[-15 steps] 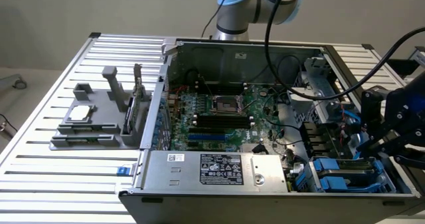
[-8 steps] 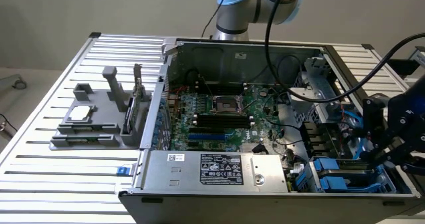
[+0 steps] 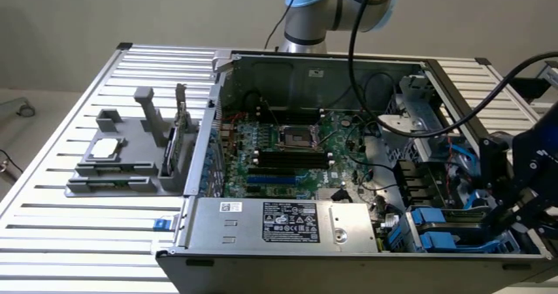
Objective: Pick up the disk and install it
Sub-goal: 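Insert the first disk wire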
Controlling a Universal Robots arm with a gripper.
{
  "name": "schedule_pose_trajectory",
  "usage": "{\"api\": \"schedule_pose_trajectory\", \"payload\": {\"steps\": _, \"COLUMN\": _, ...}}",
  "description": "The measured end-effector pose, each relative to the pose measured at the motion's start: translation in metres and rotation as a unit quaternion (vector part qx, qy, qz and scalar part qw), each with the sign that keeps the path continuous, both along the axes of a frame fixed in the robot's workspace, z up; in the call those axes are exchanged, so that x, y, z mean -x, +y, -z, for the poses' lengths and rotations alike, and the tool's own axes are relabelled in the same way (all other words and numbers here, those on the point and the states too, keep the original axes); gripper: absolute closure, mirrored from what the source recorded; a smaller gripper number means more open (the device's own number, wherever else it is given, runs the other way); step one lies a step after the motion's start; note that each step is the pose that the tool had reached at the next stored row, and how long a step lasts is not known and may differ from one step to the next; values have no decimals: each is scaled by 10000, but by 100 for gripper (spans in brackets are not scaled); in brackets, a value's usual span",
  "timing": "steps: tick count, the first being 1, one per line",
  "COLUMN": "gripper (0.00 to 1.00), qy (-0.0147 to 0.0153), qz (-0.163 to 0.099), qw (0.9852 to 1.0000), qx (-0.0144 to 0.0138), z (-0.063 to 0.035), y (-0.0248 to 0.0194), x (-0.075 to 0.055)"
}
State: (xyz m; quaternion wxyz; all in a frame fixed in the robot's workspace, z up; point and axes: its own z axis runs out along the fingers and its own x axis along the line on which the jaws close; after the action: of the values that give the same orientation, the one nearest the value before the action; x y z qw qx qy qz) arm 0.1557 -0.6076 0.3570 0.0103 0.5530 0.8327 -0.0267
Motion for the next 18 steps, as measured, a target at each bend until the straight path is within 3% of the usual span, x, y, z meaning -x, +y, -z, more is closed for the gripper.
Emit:
{"api": "schedule_pose_trajectory", "payload": {"steps": 7, "gripper": 84, "qy": 80, "qz": 126, "qw": 9997, "qx": 193, "z": 0, "y": 0, "x": 0}}
{"api": "schedule_pose_trajectory", "payload": {"steps": 10, "gripper": 84, "qy": 150, "qz": 158, "qw": 9994, "qx": 275, "z": 2, "y": 0, "x": 0}}
{"api": "schedule_pose_trajectory", "payload": {"steps": 11, "gripper": 84, "qy": 158, "qz": 164, "qw": 9992, "qx": 321, "z": 0, "y": 0, "x": 2}}
{"api": "schedule_pose_trajectory", "payload": {"steps": 12, "gripper": 84, "qy": 157, "qz": 165, "qw": 9990, "qx": 385, "z": 1, "y": 0, "x": 2}}
{"api": "schedule_pose_trajectory", "payload": {"steps": 18, "gripper": 84, "qy": 160, "qz": 166, "qw": 9990, "qx": 382, "z": 2, "y": 3, "x": 20}}
